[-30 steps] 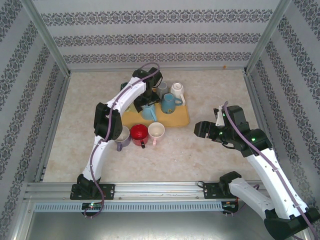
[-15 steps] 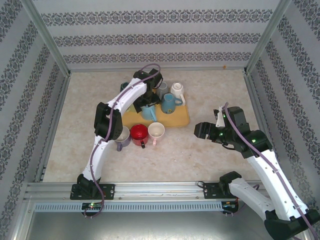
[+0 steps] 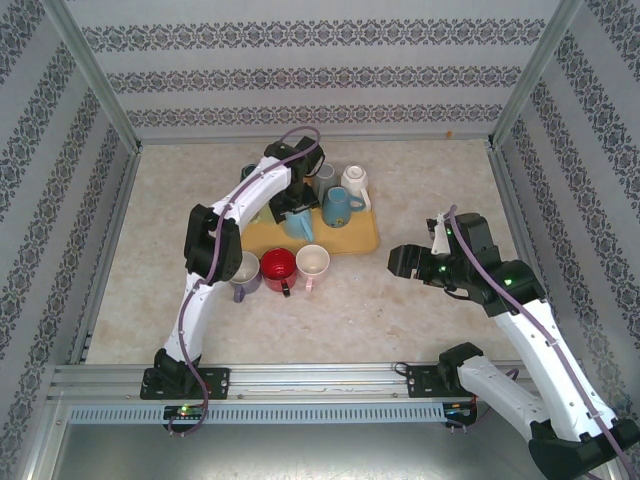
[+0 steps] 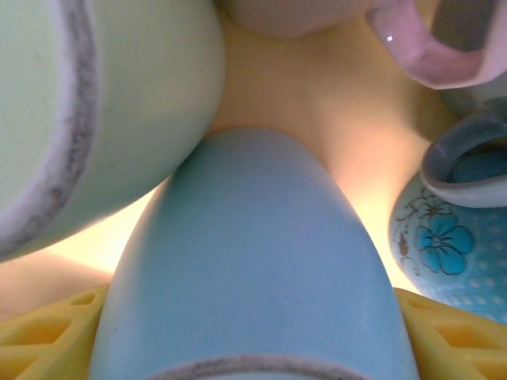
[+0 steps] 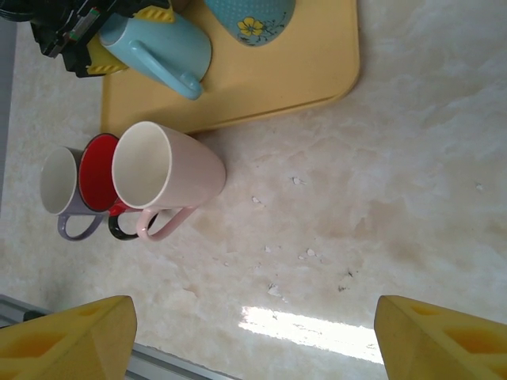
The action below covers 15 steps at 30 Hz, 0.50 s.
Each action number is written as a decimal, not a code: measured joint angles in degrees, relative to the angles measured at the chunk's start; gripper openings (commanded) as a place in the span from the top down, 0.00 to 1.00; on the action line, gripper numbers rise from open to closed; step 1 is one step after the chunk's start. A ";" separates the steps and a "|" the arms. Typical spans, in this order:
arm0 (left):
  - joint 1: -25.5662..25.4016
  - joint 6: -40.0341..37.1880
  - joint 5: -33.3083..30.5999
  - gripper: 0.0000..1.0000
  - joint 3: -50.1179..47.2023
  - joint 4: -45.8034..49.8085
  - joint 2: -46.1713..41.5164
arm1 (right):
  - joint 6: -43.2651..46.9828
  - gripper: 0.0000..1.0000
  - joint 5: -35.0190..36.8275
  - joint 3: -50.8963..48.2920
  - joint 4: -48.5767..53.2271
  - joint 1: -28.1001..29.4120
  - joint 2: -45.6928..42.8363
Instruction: Turn the mug right side up
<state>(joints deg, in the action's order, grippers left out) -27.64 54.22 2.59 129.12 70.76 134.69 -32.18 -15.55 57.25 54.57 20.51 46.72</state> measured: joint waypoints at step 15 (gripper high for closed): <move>0.07 -4.81 8.24 0.45 -21.07 -23.10 -35.06 | 3.91 0.24 -6.97 15.89 -3.43 0.02 4.13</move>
<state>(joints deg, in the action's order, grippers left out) -27.57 49.41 10.83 108.05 47.66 99.63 -28.27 -22.52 73.14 51.13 20.53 50.85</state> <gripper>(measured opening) 0.715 0.778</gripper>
